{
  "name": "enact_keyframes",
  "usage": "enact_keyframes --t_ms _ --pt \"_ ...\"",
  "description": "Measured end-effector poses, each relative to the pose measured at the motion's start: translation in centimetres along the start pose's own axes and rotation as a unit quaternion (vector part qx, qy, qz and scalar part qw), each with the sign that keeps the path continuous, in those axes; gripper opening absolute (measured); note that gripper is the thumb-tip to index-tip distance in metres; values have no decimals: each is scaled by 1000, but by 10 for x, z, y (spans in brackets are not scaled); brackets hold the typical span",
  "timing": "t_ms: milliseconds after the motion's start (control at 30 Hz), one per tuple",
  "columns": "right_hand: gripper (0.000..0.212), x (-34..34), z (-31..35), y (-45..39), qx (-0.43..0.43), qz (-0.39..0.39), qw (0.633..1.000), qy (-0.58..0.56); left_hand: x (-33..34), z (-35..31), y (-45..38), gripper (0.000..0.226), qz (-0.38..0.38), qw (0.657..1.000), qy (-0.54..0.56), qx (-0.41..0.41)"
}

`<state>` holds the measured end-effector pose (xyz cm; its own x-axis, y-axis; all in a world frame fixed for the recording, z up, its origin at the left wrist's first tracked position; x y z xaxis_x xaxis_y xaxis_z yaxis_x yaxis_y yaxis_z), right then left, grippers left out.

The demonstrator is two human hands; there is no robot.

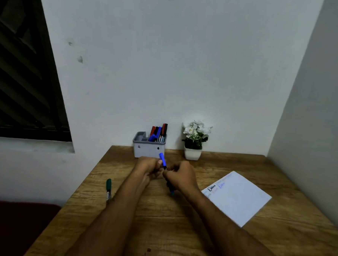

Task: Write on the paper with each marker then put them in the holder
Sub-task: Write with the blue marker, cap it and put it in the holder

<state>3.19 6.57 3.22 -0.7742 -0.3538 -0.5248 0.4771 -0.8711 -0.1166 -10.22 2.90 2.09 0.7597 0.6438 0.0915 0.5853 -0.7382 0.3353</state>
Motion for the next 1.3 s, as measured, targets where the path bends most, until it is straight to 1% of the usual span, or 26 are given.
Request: enact_keyframes --t_ms 100,167,267,300,333,400,433,467,533,567,600,633,667,700,733,767,833,867,900,933,967,1033,1133,1167,1233,1300 --pt "19 -6 -11 -5 -6 -15 1000 -1 13 2 -3 12 25 1000 16 -8" --pt "21 -7 -20 -8 7 -18 1000 4 21 4 -3 11 37 999 19 -7" --pt "38 -4 -43 -20 26 -18 999 17 29 5 -5 12 10 1000 15 -9" --pt "40 -4 -49 -23 28 -12 999 17 32 6 -6 13 1 1000 20 -12" --pt "37 -4 -49 -25 33 -6 999 15 36 7 -7 16 -2 999 33 -20" --pt "26 -19 -32 -17 47 -8 999 2 50 10 -5 22 25 995 85 -54" --pt "24 -25 -29 -17 61 -4 998 -19 55 13 -5 25 31 991 107 -70" --pt "24 -31 -27 -17 83 10 995 -56 59 14 -5 27 32 989 121 -79" --pt "29 -39 -28 -9 134 82 980 -119 57 14 -16 30 22 984 162 -74" --pt "28 -42 -28 -2 149 115 973 -131 50 11 -22 30 0 982 178 -63" --pt "25 -47 -29 5 155 133 969 -138 41 7 -30 28 -30 983 175 -47" --pt "22 -53 -32 10 154 132 967 -152 33 4 -39 25 -64 987 143 -29" --pt "21 -61 -35 10 145 113 967 -175 29 0 -43 25 -89 993 82 -7" --pt "21 -68 -41 8 132 79 967 -202 32 -2 -45 26 -94 995 -6 18" --pt "23 -76 -46 4 117 46 966 -227 40 -3 -43 27 -83 991 -94 40" --pt "24 -83 -49 2 101 23 963 -248 50 -2 -42 30 -63 980 -182 59" --pt "21 -93 -49 1 73 8 961 -267 64 3 -40 38 -46 934 -339 101" --pt "15 -97 -50 1 60 6 959 -277 67 5 -37 41 -51 909 -394 122" --pt "17 -101 -52 3 47 3 954 -297 69 7 -38 40 -59 888 -433 143" --pt "29 -105 -56 3 39 -2 948 -316 70 10 -37 39 -65 874 -456 155" --pt "34 -110 -59 3 33 -10 943 -331 70 13 -38 39 -71 866 -466 166" --pt "33 -120 -67 1 30 -34 928 -371 72 15 -34 38 -81 857 -474 187" --pt "31 -134 -88 -4 51 -59 866 -494 74 15 -27 28 -75 848 -479 212" --pt "28 -139 -94 -5 52 -66 852 -517 74 15 -27 24 -76 843 -483 224" --pt "22 -149 -107 -4 54 -89 846 -523 77 13 -22 16 -76 828 -489 263" --pt "16 -159 -120 -2 68 -128 855 -498 84 12 -16 10 -52 804 -491 331"
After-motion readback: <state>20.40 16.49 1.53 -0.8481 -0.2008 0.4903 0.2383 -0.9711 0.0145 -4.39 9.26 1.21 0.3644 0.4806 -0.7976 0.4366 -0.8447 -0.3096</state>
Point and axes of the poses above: each hand's wrist, its own y-axis away from the middle knuckle, its own x-axis out of the palm, z = x × y, the point moved 5 cm from there along -y, towards the middle knuckle, and after that the axes turned 3 degrees about z, right-handed, at the moved point
